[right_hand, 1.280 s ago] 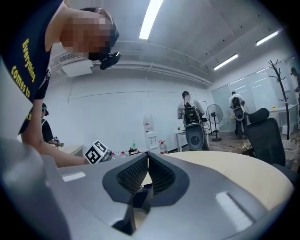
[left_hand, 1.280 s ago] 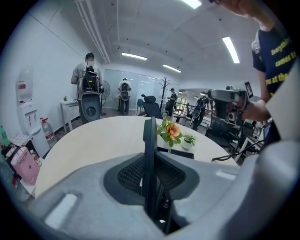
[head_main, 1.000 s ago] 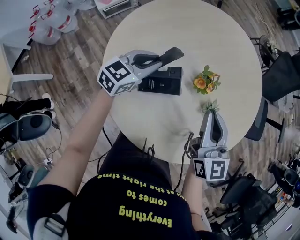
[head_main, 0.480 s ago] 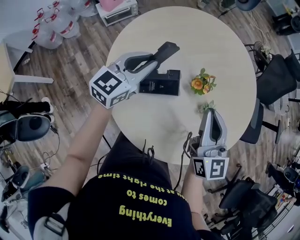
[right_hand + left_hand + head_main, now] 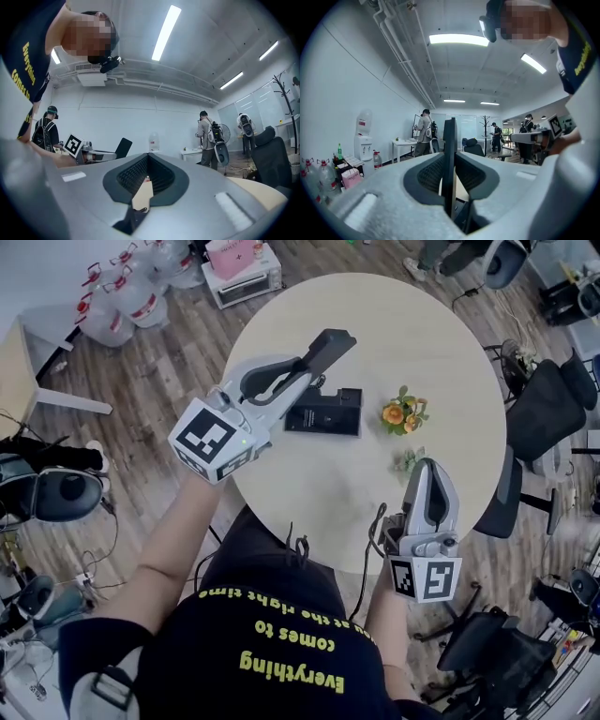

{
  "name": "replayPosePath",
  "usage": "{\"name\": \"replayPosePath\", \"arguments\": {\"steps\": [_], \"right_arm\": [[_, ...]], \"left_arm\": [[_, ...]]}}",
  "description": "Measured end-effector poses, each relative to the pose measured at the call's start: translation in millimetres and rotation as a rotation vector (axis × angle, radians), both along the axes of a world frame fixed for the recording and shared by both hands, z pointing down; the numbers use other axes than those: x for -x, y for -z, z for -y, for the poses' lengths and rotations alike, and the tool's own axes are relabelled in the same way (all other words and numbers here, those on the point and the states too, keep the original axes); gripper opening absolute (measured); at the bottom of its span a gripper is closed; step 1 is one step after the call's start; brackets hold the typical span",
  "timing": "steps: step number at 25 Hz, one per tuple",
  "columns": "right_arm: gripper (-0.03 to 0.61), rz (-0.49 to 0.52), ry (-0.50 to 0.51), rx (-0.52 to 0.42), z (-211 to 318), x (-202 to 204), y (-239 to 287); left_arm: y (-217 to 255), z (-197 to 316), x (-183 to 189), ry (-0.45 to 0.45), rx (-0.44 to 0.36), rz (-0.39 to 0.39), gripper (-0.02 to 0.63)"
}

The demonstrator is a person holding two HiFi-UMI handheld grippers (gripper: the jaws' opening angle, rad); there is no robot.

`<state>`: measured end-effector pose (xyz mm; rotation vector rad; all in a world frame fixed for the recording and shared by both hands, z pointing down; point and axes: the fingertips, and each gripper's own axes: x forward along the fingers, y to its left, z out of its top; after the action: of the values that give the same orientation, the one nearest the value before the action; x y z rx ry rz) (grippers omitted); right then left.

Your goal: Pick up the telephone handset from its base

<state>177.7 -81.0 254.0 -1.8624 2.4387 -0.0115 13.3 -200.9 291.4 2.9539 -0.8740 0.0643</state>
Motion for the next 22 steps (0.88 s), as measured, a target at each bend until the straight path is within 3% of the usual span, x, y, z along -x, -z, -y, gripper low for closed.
{"name": "replayPosePath", "arguments": {"steps": [8,22], "right_arm": [[0.012,-0.025,0.014,-0.081,-11.6,4.8,33.4],[0.011,-0.057,-0.007,-0.130,-14.0,3.8,58.1]], "left_arm": [[48.2,-31.5,10.6,0.022,-0.080,-0.079,0.077],[89.3,-65.5,34.5,0.096,-0.168,-0.116,0.077]]}}
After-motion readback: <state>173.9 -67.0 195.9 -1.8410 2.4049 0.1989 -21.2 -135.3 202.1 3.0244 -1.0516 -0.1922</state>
